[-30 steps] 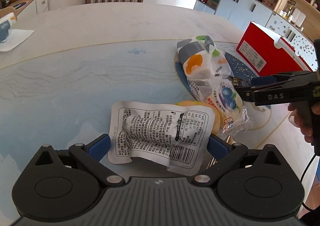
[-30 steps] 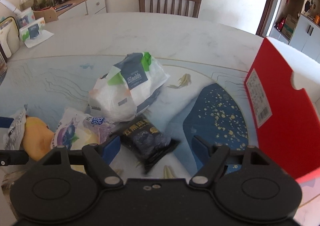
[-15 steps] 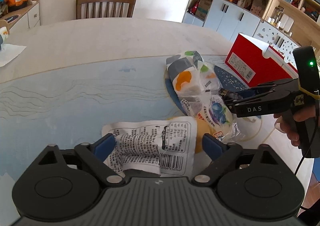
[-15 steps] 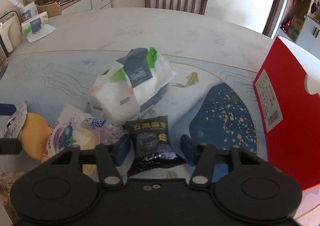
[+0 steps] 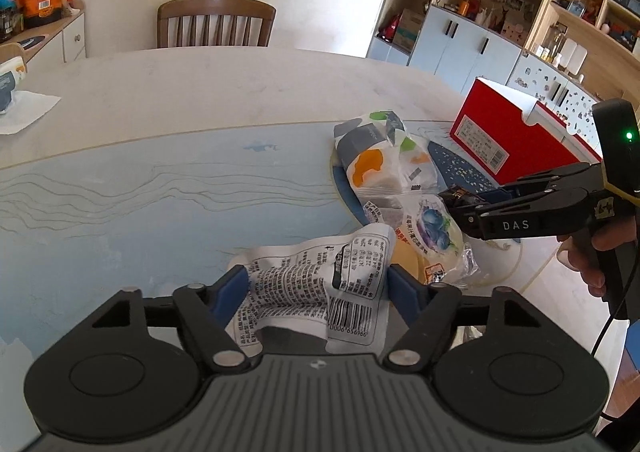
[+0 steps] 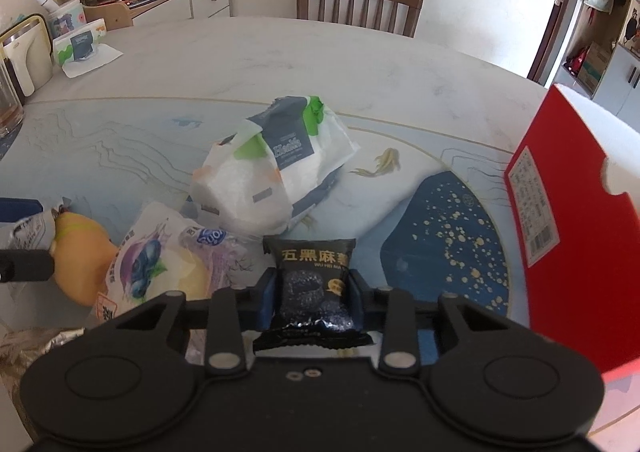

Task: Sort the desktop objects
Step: 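Grasp the black snack bag with the right tool while the left tool grasps the white wrapper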

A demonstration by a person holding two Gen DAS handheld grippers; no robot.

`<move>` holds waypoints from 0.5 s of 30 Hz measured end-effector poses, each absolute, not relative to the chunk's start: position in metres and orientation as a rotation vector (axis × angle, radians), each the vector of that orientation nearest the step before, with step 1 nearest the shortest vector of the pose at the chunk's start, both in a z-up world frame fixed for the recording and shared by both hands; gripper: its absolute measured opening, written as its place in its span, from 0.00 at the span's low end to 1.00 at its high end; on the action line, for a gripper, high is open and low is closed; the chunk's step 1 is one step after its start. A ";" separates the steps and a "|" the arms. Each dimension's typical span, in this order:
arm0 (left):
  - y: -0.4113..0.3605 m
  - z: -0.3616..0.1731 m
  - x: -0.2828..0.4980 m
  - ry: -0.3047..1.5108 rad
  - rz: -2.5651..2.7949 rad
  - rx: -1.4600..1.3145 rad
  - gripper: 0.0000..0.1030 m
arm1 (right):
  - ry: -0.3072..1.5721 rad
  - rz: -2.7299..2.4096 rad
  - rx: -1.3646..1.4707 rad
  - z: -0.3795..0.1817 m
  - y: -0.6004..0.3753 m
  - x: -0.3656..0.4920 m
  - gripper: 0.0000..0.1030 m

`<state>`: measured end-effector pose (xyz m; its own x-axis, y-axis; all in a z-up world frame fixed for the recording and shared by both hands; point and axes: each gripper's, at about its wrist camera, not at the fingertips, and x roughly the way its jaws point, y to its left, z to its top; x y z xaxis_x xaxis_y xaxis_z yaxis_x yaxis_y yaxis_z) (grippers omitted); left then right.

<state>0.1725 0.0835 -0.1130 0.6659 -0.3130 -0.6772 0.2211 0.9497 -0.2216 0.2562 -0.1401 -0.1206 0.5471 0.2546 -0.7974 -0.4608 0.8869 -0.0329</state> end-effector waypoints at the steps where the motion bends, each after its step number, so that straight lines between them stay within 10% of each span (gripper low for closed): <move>1: 0.084 -0.112 0.172 0.785 -0.303 -0.126 0.67 | 0.896 0.428 -0.248 -0.119 -0.141 0.255 0.33; 15: 0.088 -0.091 0.151 0.748 -0.282 -0.180 0.53 | 0.884 0.409 -0.193 -0.093 -0.164 0.232 0.33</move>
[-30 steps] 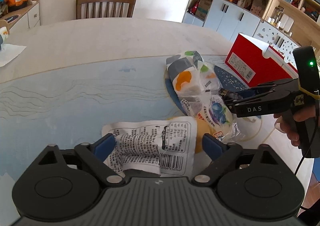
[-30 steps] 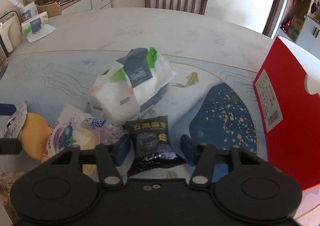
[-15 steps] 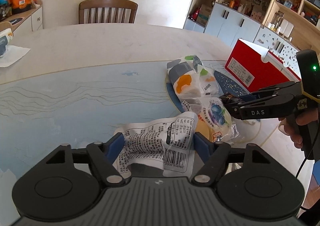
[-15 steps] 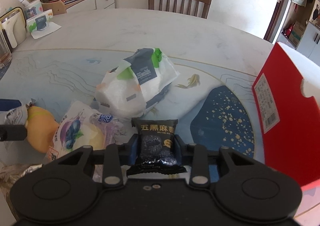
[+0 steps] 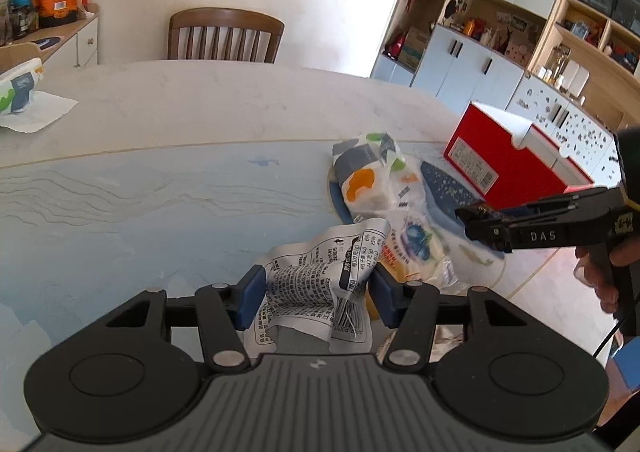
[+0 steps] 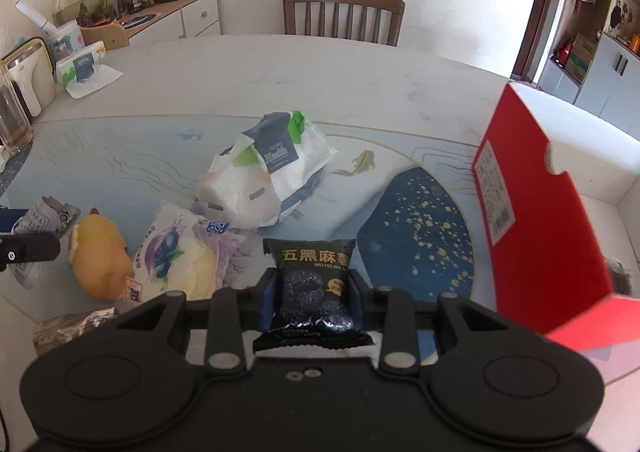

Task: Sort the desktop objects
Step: 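Grasp the black snack bag with the right tool while the left tool grasps the white wrapper, then carry the black bag and white wrapper with both tools into the shoebox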

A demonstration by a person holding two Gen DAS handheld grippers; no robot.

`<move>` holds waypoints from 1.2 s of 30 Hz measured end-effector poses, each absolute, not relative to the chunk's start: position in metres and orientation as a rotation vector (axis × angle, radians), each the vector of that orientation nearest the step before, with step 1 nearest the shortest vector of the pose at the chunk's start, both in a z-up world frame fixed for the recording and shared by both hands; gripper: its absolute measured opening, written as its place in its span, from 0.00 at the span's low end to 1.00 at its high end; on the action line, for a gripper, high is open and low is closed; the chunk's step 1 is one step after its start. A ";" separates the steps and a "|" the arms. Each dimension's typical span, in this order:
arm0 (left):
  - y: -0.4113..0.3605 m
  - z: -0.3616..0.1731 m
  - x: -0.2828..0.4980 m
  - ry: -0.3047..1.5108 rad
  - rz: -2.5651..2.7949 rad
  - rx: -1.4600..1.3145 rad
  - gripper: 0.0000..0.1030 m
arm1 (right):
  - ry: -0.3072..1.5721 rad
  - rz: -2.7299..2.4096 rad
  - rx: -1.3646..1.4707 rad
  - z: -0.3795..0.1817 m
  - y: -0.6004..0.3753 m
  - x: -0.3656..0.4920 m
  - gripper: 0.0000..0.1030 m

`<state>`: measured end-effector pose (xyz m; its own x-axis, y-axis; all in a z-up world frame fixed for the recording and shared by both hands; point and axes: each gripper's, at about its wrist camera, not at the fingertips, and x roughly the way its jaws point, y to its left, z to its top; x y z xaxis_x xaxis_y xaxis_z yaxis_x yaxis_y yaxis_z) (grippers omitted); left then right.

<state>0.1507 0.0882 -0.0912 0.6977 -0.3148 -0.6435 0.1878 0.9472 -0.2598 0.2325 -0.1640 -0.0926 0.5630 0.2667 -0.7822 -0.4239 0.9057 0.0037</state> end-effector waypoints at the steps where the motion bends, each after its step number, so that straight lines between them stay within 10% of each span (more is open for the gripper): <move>1: 0.088 -0.089 0.149 0.746 -0.282 -0.186 0.53 | 0.883 0.413 -0.190 -0.090 -0.166 0.230 0.33; 36: -0.052 -0.003 0.147 0.624 -0.360 -0.094 0.53 | 0.747 0.388 -0.131 -0.018 -0.270 0.204 0.33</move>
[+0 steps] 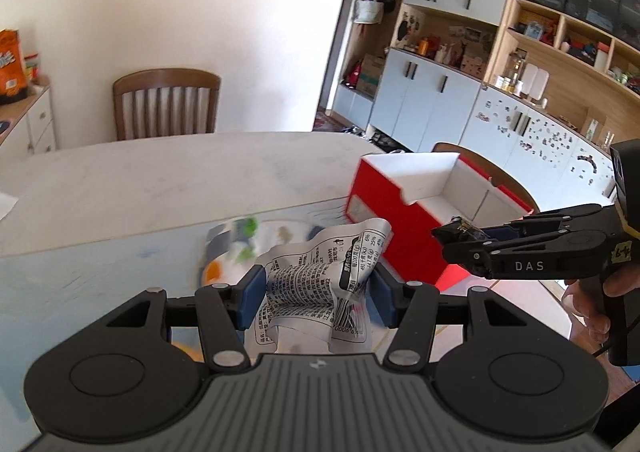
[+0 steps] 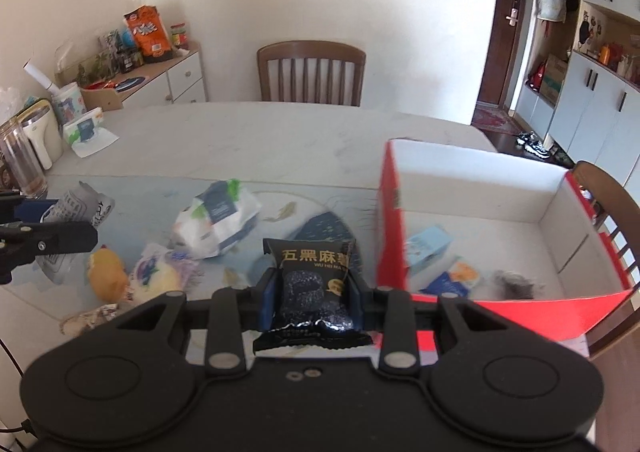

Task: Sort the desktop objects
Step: 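Carry the black bag and white wrapper with both tools into the shoebox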

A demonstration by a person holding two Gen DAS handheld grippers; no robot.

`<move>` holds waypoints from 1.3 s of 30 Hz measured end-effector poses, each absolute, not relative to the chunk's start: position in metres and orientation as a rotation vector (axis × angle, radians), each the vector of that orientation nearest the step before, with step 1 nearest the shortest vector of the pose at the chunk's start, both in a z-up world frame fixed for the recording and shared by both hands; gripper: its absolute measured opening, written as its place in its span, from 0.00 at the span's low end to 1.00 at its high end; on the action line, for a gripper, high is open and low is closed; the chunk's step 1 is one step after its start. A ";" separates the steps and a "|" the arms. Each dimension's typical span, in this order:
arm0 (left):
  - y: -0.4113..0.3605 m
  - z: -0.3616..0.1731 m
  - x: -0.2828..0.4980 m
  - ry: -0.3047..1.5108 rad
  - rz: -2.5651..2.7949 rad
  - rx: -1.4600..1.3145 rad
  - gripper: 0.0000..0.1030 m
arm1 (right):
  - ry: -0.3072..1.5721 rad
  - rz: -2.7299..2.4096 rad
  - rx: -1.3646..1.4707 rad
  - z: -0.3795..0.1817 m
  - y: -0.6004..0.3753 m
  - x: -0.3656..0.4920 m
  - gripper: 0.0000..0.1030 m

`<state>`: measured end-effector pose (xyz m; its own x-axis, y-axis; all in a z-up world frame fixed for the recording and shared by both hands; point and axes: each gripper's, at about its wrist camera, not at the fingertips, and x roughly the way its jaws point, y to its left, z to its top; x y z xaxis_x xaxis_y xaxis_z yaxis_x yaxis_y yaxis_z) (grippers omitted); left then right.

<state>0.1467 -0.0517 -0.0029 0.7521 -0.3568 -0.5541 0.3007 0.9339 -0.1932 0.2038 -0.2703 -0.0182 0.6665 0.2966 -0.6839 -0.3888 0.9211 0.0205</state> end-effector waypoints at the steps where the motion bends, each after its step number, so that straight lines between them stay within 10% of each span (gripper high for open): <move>1: -0.059 -0.002 0.149 0.621 -0.366 -0.091 0.53 | 0.744 0.386 -0.130 -0.018 -0.276 0.205 0.33; 39: -0.289 -0.011 0.281 0.702 -0.637 0.215 0.53 | 0.806 0.311 -0.121 -0.039 -0.430 0.350 0.33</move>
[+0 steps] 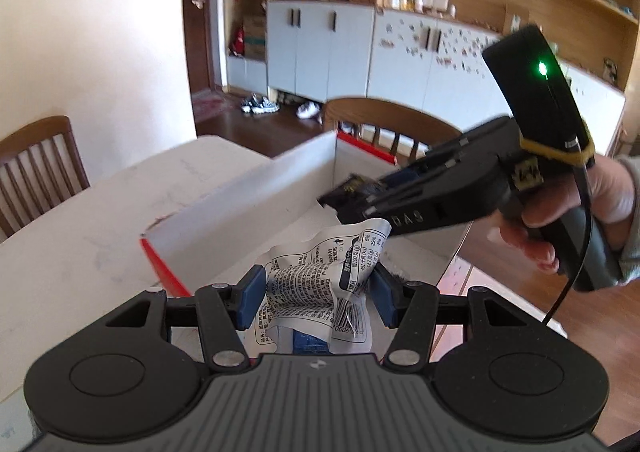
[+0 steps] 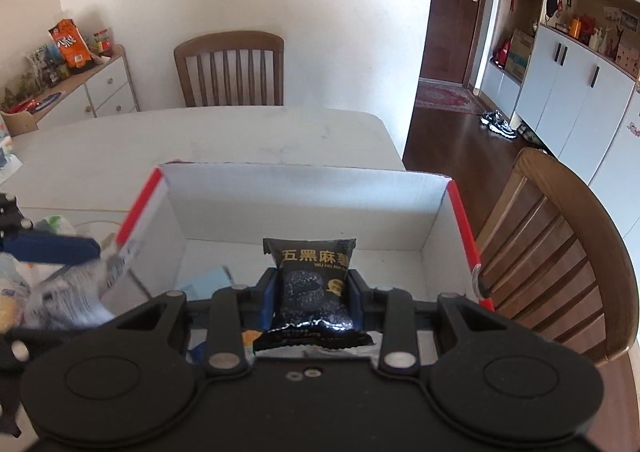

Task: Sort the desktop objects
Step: 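Carry the black bag and white wrapper with both tools into the shoebox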

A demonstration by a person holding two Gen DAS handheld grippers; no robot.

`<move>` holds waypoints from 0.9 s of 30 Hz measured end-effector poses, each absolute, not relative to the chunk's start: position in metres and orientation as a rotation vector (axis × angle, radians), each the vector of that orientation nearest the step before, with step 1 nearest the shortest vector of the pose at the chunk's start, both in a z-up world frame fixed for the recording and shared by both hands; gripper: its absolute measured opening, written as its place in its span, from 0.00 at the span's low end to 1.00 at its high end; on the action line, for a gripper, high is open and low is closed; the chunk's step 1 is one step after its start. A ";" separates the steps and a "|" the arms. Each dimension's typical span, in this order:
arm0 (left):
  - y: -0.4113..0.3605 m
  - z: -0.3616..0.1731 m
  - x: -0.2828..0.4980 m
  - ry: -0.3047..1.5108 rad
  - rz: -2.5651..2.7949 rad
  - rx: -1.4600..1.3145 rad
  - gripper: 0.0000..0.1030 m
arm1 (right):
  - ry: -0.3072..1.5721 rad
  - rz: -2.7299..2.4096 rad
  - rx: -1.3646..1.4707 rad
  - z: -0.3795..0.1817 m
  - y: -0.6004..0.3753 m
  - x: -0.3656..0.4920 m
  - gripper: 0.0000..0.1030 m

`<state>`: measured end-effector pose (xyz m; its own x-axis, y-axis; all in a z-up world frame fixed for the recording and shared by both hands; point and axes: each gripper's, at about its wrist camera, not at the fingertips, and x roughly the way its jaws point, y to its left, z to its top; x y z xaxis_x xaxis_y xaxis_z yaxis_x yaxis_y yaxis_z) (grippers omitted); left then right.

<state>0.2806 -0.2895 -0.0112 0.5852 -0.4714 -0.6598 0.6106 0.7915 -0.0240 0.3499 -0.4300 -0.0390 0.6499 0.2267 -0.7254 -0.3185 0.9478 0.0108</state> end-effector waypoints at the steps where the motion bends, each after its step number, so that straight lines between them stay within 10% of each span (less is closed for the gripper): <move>1: -0.292 -0.014 0.284 0.711 -0.640 0.225 0.53 | 0.810 0.310 -0.123 -0.041 -0.431 0.353 0.33; 27: -0.331 -0.065 0.322 0.927 -0.615 0.302 0.53 | 1.035 0.318 -0.207 -0.100 -0.417 0.403 0.33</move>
<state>0.3217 -0.3310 -0.0652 0.4471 -0.3625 -0.8178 0.6125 0.7903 -0.0155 0.4029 -0.4172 -0.0996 0.4708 0.1606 -0.8675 -0.3541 0.9350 -0.0191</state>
